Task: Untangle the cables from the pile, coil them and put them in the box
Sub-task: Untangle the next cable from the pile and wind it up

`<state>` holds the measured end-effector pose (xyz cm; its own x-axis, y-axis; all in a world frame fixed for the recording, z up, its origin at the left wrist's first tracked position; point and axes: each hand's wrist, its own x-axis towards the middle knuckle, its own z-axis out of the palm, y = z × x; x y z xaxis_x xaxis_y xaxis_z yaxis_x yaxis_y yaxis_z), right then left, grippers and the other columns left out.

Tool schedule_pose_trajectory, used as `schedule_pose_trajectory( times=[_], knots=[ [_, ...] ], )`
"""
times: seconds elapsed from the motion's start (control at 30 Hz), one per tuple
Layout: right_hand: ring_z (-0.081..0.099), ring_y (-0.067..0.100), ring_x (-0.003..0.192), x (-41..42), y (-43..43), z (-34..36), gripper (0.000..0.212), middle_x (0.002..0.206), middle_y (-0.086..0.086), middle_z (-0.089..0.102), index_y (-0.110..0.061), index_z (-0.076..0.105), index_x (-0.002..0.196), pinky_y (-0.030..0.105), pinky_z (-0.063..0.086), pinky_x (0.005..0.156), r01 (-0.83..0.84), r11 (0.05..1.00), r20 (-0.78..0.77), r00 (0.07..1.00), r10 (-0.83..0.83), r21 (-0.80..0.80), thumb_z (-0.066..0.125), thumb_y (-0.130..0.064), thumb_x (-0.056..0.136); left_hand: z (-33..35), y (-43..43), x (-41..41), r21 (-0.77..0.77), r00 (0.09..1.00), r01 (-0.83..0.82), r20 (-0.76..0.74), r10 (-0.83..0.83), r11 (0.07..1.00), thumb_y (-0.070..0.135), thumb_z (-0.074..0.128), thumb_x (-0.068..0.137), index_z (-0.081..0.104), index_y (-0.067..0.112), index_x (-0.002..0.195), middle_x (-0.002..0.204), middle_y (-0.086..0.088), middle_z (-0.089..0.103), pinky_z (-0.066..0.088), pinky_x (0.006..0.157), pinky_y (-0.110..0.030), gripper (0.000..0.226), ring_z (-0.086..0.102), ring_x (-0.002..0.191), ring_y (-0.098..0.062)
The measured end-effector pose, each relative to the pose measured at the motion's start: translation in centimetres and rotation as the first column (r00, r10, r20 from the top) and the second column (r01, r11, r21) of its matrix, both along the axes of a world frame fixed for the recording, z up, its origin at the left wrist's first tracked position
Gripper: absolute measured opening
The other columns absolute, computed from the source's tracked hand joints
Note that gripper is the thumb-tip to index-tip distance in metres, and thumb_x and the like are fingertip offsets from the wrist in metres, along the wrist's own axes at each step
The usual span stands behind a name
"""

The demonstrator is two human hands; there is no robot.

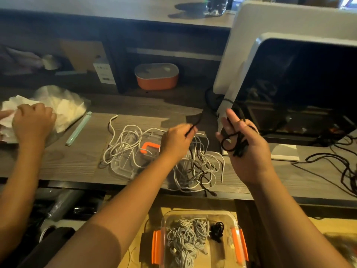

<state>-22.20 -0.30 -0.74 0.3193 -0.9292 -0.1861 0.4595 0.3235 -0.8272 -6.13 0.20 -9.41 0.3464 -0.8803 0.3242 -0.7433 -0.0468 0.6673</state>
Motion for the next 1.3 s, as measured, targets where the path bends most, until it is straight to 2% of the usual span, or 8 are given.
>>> schedule_pose_trajectory(
  times=[0.17, 0.27, 0.4, 0.57, 0.7, 0.83, 0.97, 1.3],
  knots=[
    [0.064, 0.021, 0.109, -0.5, 0.0, 0.0, 0.020, 0.108, 0.004, 0.070, -0.015, 0.050, 0.085, 0.042, 0.045, 0.096, -0.022, 0.996, 0.211, 0.978, 0.003, 0.086, 0.037, -0.021, 0.098, -1.3, 1.5, -0.4, 0.267, 0.936, 0.024, -0.346, 0.073, 0.963, 0.028, 0.043, 0.100, 0.062, 0.022, 0.102, 0.085, 0.001, 0.069, 0.048, 0.074, -0.035, 0.020, 0.062, 0.079, -0.022],
    [0.064, 0.020, 0.085, -1.1, -0.2, -0.9, 0.021, 0.080, 0.003, 0.063, -0.013, 0.053, 0.083, 0.041, 0.051, 0.086, 0.080, 0.989, -0.084, 0.994, -0.070, 0.124, 0.040, -0.018, 0.099, 0.4, 0.9, -0.1, 0.125, 0.814, -0.169, -0.542, 0.210, 0.978, 0.028, 0.048, 0.097, 0.060, 0.026, 0.082, 0.064, 0.007, 0.059, 0.048, 0.067, -0.037, 0.019, 0.058, 0.064, -0.018],
    [0.058, 0.018, 0.090, -3.2, -0.3, -4.2, 0.024, 0.109, 0.011, 0.061, -0.010, 0.054, 0.114, 0.028, 0.048, 0.075, -0.059, 0.996, -0.894, 0.447, -0.031, -0.064, 0.060, -0.015, 0.091, 3.2, 0.5, 0.2, -0.183, 0.962, -0.208, -0.214, 0.167, 0.961, 0.023, 0.051, 0.093, 0.070, 0.015, 0.097, 0.080, 0.001, 0.067, 0.044, 0.062, -0.028, 0.021, 0.060, 0.070, -0.018],
    [0.029, 0.030, 0.138, -4.5, -0.3, -4.2, 0.103, 0.154, 0.010, 0.021, -0.017, 0.015, 0.150, 0.043, 0.036, 0.108, -0.354, 0.935, -0.999, 0.043, 0.016, 0.000, 0.082, -0.027, 0.071, 3.3, 0.3, -1.7, -0.141, 0.985, 0.052, 0.170, -0.027, 0.989, 0.025, 0.042, 0.089, 0.068, 0.007, 0.103, 0.089, -0.014, 0.061, 0.045, 0.067, -0.038, 0.035, 0.059, 0.083, -0.033],
    [0.027, 0.021, 0.139, -2.6, 0.4, -3.0, 0.080, 0.154, 0.003, 0.026, -0.021, 0.025, 0.148, 0.037, 0.030, 0.112, -0.505, 0.774, -0.918, 0.106, -0.383, -0.382, 0.071, -0.022, 0.083, 3.5, 1.1, -3.4, -0.142, 0.962, 0.174, 0.235, -0.137, 0.975, 0.020, 0.035, 0.088, 0.065, 0.002, 0.109, 0.091, -0.016, 0.059, 0.046, 0.065, -0.038, 0.041, 0.057, 0.085, -0.033],
    [0.057, 0.016, 0.088, -2.0, 0.4, -2.8, 0.025, 0.107, 0.008, 0.065, -0.016, 0.061, 0.119, 0.030, 0.045, 0.073, -0.466, 0.756, -0.888, 0.260, -0.380, -0.460, 0.047, -0.020, 0.098, 3.7, 1.7, -3.4, -0.139, 0.919, 0.216, 0.363, -0.153, 0.966, 0.010, 0.038, 0.082, 0.067, 0.005, 0.100, 0.083, -0.014, 0.060, 0.046, 0.059, -0.037, 0.035, 0.058, 0.075, -0.033],
    [0.057, 0.022, 0.096, -3.3, 0.3, -2.8, 0.028, 0.106, 0.006, 0.062, -0.015, 0.059, 0.121, 0.036, 0.047, 0.078, -0.298, 0.821, -0.867, 0.280, -0.412, -0.487, 0.040, -0.019, 0.100, 2.1, 2.4, -1.3, 0.140, 0.923, 0.115, 0.352, -0.158, 0.983, 0.002, 0.049, 0.087, 0.062, 0.009, 0.112, 0.102, -0.012, 0.062, 0.042, 0.077, -0.038, 0.029, 0.057, 0.096, -0.032],
    [0.057, 0.029, 0.099, -5.7, -0.5, -4.0, 0.028, 0.113, 0.015, 0.062, -0.009, 0.057, 0.123, 0.036, 0.045, 0.079, -0.340, 0.872, -0.929, 0.017, -0.369, -0.352, 0.044, -0.018, 0.099, -0.2, 3.4, 1.2, 0.315, 0.865, -0.165, 0.501, -0.016, 0.935, 0.017, 0.053, 0.089, 0.062, 0.022, 0.120, 0.116, -0.002, 0.052, 0.028, 0.101, -0.035, 0.032, 0.044, 0.113, -0.022]
  ],
)
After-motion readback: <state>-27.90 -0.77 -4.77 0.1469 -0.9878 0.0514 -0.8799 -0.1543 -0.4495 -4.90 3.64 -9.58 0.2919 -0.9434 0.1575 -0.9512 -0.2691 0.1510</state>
